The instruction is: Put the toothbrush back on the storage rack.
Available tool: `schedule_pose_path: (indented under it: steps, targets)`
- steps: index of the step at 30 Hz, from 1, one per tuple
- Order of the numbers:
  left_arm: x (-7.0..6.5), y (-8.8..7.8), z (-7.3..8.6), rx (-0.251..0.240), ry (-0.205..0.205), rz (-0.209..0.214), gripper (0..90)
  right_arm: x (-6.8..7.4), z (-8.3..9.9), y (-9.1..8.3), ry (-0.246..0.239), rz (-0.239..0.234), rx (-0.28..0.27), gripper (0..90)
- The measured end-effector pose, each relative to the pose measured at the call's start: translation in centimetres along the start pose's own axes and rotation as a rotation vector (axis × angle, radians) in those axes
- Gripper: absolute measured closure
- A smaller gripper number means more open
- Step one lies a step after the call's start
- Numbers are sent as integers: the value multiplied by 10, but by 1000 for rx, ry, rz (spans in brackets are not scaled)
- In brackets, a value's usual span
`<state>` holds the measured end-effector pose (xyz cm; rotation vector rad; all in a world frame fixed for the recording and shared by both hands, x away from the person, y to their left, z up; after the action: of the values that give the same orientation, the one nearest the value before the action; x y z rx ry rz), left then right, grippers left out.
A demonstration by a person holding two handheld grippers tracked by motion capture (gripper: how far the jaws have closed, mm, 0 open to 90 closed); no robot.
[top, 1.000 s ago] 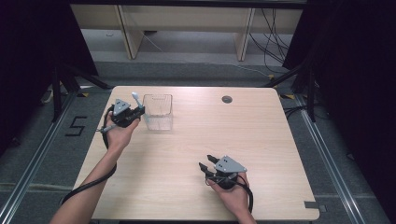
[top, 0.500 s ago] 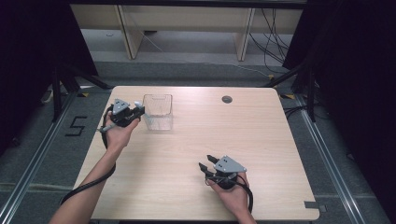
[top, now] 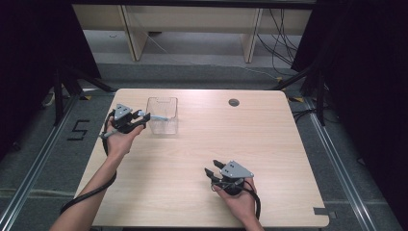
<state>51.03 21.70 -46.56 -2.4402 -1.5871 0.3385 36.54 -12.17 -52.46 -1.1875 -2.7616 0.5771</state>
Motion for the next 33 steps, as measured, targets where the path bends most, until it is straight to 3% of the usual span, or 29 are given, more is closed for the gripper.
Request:
schedule_pose_path:
  steps: [23, 33]
  targets:
    - [-7, -27, 11, 23, 4, 6, 430, 1, 1, 0, 17, 3, 7, 548]
    - [-12, -43, 24, 25, 19, 24, 427, 1, 1, 0, 13, 1, 8, 547]
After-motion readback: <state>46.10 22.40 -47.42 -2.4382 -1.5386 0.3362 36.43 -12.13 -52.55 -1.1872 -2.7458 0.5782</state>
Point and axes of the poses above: each handheld gripper's, and its own axes: y roughly forward along the jaws, z roughly out of its underside, x roughly to its left, the point moved 3 cm from there along y, roughly forward along the jaws, and after that the axes turned 2 degrees about -x, right-handed, at the moved point
